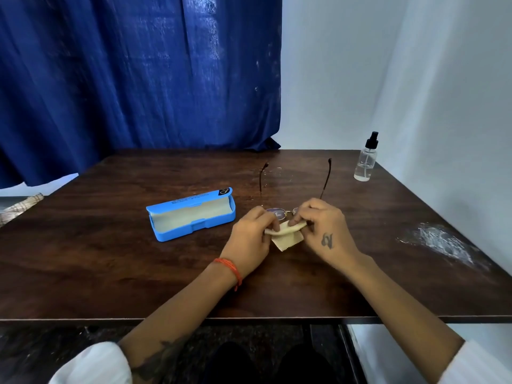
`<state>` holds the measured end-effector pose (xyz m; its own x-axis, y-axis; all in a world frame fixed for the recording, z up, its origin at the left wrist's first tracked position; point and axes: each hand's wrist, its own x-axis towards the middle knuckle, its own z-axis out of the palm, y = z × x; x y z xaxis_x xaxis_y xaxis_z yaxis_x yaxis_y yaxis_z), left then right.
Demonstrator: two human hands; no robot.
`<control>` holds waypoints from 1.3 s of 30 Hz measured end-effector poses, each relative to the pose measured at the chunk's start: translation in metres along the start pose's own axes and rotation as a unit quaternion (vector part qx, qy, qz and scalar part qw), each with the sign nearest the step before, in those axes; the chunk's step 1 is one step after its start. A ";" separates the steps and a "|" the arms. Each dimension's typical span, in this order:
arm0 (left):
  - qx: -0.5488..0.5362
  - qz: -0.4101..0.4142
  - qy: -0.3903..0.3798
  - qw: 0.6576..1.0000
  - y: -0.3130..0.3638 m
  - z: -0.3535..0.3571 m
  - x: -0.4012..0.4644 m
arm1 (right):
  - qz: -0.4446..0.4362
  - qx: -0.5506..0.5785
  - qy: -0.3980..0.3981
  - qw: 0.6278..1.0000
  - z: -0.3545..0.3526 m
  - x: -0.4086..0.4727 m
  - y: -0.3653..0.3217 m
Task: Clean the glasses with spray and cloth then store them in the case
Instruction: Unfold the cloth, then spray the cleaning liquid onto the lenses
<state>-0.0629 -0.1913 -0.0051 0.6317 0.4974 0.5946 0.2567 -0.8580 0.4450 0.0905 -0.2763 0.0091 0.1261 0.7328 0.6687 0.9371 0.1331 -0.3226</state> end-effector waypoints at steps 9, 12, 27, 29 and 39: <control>-0.084 0.020 -0.066 0.994 -0.003 -0.006 -0.013 | -0.035 -0.021 -0.105 0.994 -0.008 -0.025 0.028; -0.091 -0.037 0.048 0.994 -0.002 -0.007 -0.008 | -0.011 0.038 -0.081 0.996 -0.014 -0.028 0.031; -0.128 -0.231 0.018 0.964 -0.026 0.027 0.056 | 0.152 0.093 0.253 0.951 -0.053 0.032 0.057; -0.123 -0.220 0.021 0.968 -0.030 0.029 0.062 | 0.165 0.060 0.233 0.957 -0.052 0.050 0.075; -0.147 -0.215 0.020 0.965 -0.045 0.052 0.094 | 0.313 -0.074 0.158 0.934 -0.034 0.112 0.180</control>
<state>0.0232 -0.1125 -0.0040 0.4834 0.8089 0.3345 0.2665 -0.5000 0.8240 0.2840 -0.1934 0.0489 0.7314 0.3995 0.5527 0.6799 -0.3652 -0.6359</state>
